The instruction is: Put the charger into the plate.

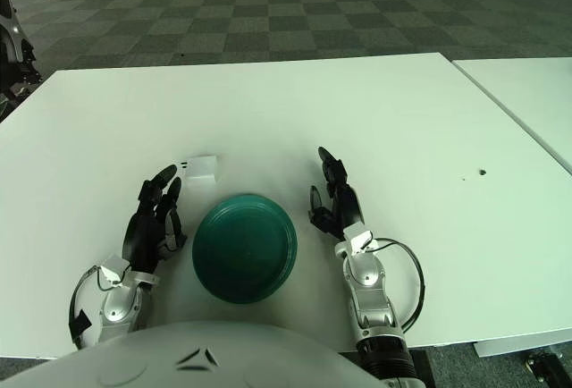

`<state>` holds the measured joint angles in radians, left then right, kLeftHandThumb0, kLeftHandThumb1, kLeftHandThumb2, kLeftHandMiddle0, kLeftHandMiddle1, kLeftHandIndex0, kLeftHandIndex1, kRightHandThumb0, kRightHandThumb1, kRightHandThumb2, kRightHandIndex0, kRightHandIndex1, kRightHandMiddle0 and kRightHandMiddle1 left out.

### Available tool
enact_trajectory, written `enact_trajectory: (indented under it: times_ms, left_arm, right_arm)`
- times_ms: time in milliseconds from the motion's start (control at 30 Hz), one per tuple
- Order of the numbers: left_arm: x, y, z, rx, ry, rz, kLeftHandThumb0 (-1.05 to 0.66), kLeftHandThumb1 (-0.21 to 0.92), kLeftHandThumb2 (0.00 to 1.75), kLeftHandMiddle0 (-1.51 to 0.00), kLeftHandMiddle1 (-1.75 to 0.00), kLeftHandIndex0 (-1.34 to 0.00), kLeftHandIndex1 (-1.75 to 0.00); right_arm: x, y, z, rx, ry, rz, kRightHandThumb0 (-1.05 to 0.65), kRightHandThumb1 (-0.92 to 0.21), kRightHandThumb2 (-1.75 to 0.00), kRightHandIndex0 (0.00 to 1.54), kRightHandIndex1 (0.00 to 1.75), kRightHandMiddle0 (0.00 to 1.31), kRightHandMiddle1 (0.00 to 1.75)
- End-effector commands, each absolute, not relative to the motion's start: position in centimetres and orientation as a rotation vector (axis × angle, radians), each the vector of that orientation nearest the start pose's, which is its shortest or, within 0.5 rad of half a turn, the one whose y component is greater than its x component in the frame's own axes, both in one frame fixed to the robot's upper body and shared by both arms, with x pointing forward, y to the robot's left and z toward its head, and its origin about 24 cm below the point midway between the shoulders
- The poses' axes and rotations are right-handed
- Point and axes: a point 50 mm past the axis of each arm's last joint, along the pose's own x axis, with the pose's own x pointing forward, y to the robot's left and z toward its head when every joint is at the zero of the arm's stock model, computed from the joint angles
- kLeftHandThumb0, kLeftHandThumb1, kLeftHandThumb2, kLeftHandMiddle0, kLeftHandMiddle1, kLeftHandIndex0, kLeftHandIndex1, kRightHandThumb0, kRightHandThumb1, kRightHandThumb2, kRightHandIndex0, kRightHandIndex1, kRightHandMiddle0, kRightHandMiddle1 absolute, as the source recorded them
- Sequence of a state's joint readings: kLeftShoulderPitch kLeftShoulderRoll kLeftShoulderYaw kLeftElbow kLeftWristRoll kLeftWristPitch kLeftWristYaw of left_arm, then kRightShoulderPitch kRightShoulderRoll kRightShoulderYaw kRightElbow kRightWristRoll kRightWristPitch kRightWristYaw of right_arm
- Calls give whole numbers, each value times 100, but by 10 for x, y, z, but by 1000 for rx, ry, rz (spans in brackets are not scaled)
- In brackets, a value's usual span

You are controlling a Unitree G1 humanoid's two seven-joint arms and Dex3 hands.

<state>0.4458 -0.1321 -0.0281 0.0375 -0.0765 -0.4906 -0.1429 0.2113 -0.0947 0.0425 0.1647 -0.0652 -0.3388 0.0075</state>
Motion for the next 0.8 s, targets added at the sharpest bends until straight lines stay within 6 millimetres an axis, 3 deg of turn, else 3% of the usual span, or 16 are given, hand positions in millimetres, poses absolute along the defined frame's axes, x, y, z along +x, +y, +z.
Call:
enact_trajectory:
  times_ms: [0, 167, 367, 400, 533, 667, 767]
  left_arm:
    - [122, 125, -7, -279, 95, 109, -91, 92, 94, -29, -3, 0, -84]
    - [130, 130, 33, -248, 24, 128, -89, 92, 94, -33, -4, 0, -87]
    - [150, 136, 61, -150, -39, 141, -77, 92, 86, -36, -6, 0, -94]
    - [154, 137, 64, -118, -50, 140, -74, 92, 83, -38, -6, -1, -104]
    - [184, 147, 89, 171, -178, 67, -72, 92, 75, -42, -9, -6, -134]
    - [211, 155, 110, 500, -303, -1, -81, 92, 68, -45, -11, -5, -146]
    - [230, 160, 114, 767, -365, -43, -89, 92, 64, -46, -14, -3, -154]
  right_arm:
    - [142, -187, -83, -186, 502, -11, -72, -92, -86, 6, 0, 0, 32]
    - [143, -187, -84, -170, 509, -11, -72, -92, -86, 8, 1, 0, 36]
    - [146, -186, -86, -164, 510, -14, -72, -92, -87, 10, 2, 0, 39]
    - [147, -186, -86, -164, 510, -14, -72, -92, -87, 10, 2, 0, 40]
    - [150, -183, -87, -156, 514, -17, -71, -92, -87, 11, 2, 0, 41]
    - [152, -180, -88, -133, 522, -28, -70, -92, -86, 12, 2, 0, 43]
    - [153, -178, -88, -114, 521, -34, -70, -92, -85, 13, 2, 0, 45]
